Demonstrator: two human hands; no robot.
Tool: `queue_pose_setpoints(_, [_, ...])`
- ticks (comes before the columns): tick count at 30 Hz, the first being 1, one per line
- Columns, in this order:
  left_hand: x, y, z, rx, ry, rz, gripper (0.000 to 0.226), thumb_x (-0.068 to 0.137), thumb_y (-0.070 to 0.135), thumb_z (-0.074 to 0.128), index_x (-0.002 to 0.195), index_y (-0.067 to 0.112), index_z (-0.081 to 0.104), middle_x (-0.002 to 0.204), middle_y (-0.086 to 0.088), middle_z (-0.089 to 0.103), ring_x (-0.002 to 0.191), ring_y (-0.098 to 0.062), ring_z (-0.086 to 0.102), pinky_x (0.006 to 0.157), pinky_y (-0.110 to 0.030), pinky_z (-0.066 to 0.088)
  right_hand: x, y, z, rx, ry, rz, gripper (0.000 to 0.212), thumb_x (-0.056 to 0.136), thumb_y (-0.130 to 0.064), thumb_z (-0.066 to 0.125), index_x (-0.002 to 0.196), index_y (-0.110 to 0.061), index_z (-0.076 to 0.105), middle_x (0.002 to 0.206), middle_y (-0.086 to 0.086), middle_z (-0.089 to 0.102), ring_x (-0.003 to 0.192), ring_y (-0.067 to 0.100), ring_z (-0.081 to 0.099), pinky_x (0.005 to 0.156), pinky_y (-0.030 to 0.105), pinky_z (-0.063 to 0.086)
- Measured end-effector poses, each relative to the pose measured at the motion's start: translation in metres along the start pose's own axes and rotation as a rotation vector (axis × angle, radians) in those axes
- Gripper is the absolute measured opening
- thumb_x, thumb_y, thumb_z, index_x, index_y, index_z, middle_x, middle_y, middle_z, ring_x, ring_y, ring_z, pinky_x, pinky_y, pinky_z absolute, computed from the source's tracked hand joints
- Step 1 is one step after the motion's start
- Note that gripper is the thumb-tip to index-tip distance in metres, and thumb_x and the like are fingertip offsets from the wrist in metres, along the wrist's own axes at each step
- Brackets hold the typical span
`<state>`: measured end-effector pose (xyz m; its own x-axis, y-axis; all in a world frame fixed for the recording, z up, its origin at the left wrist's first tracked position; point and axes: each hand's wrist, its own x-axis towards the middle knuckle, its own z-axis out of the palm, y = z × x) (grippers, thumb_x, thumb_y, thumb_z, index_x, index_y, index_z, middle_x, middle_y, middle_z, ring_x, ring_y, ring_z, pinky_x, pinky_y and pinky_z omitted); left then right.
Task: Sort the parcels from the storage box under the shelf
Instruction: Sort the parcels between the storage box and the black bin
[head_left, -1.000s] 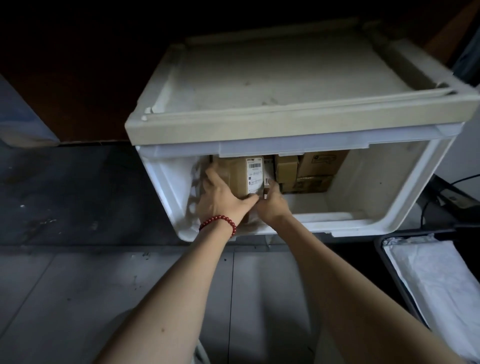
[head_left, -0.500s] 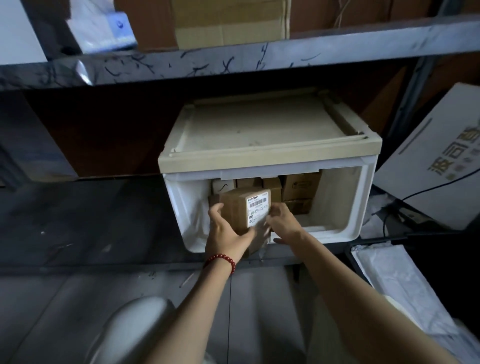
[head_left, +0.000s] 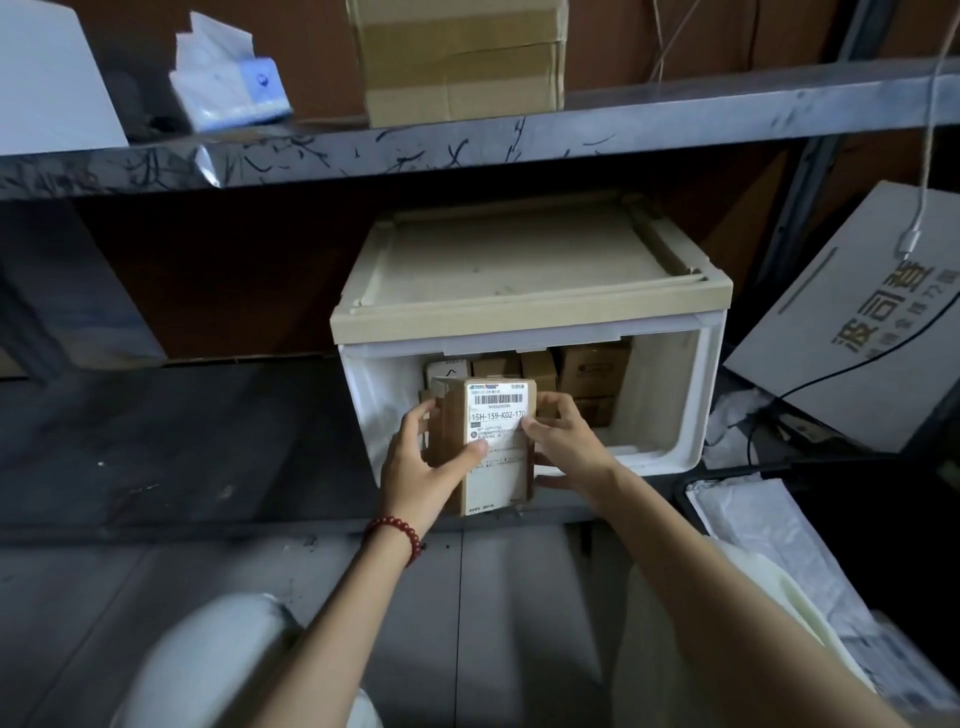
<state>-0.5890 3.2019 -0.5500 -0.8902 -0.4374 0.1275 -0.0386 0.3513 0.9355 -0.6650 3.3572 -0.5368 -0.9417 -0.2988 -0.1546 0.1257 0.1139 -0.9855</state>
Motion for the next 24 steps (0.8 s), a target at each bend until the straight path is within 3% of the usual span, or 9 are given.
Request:
queue_pose_setpoints(3, [-0.002,0.005,-0.009,-0.033,-0.017,0.046,0.063,0.072,0.026,0.082,0.119,0.044,0.043,0.111,0.031,0.048,0.105,0.000,0.049,0.088,-0.019,0.041,-0.007,-0.003,0.002,0.107,-0.027,0.000,0.022,0.098,-0.006,0.048,0.112,-0.020,0.041,0.100,-0.002,0.063,0.083,0.009,0.060,0.063,0.024,0.052])
queue_pose_setpoints(6, [-0.003,0.001,-0.012,0.000,-0.022,0.110,0.069,0.071,0.018,0.082,0.125,0.033,0.043,0.123,0.021,0.048,0.117,-0.004,0.046,0.093,-0.019,0.040,-0.010,-0.001,0.004,0.120,-0.038,-0.007,0.024,0.096,-0.001,0.048,0.112,-0.019,0.041,0.112,0.001,0.062,0.096,0.015,0.058,0.071,0.030,0.052])
queue_pose_setpoints(10, [-0.002,-0.001,-0.012,0.068,0.007,0.145,0.074,0.070,0.017,0.083,0.128,0.031,0.040,0.124,0.021,0.045,0.114,-0.002,0.045,0.075,0.000,0.035,-0.009,0.000,0.008,0.096,-0.037,0.012,0.025,0.096,-0.003,0.046,0.112,-0.020,0.038,0.114,-0.004,0.060,0.106,0.017,0.054,0.071,0.034,0.047])
queue_pose_setpoints(13, [0.002,-0.002,-0.011,0.047,0.016,0.143,0.071,0.070,0.015,0.082,0.125,0.033,0.041,0.124,0.020,0.047,0.109,0.001,0.044,0.070,0.008,0.032,-0.007,0.001,0.009,0.084,-0.033,0.009,0.024,0.097,-0.005,0.048,0.113,-0.021,0.039,0.120,-0.002,0.059,0.104,0.015,0.055,0.072,0.032,0.046])
queue_pose_setpoints(15, [0.005,-0.002,-0.010,-0.004,-0.008,0.076,0.066,0.072,0.020,0.081,0.122,0.038,0.041,0.124,0.016,0.050,0.109,0.001,0.046,0.076,0.000,0.035,-0.007,0.000,0.009,0.081,-0.033,0.001,0.026,0.096,-0.008,0.051,0.115,-0.023,0.041,0.115,-0.001,0.061,0.092,0.005,0.060,0.065,0.018,0.048])
queue_pose_setpoints(18, [0.010,-0.001,-0.009,-0.135,-0.064,-0.157,0.051,0.078,0.038,0.075,0.119,0.043,0.045,0.114,0.011,0.060,0.099,-0.006,0.057,0.083,-0.028,0.049,-0.008,-0.003,0.009,0.083,-0.035,0.016,0.026,0.097,-0.017,0.055,0.118,-0.027,0.045,0.098,-0.008,0.067,0.073,-0.006,0.063,0.048,0.009,0.045])
queue_pose_setpoints(21, [0.015,-0.001,-0.009,-0.276,-0.100,-0.352,0.043,0.085,0.043,0.064,0.125,0.032,0.052,0.102,0.002,0.071,0.094,-0.018,0.068,0.084,-0.042,0.055,-0.009,-0.006,0.008,0.072,-0.058,0.044,0.022,0.098,-0.028,0.052,0.120,-0.030,0.052,0.104,-0.006,0.068,0.094,0.008,0.062,0.069,0.023,0.046])
queue_pose_setpoints(24, [0.016,0.001,-0.008,-0.363,-0.135,-0.425,0.034,0.091,0.047,0.055,0.117,0.026,0.059,0.101,0.001,0.073,0.091,-0.020,0.070,0.071,-0.037,0.058,-0.010,-0.010,0.008,0.137,-0.103,0.075,0.021,0.100,-0.031,0.047,0.119,-0.031,0.057,0.115,-0.003,0.066,0.105,0.015,0.061,0.087,0.036,0.050])
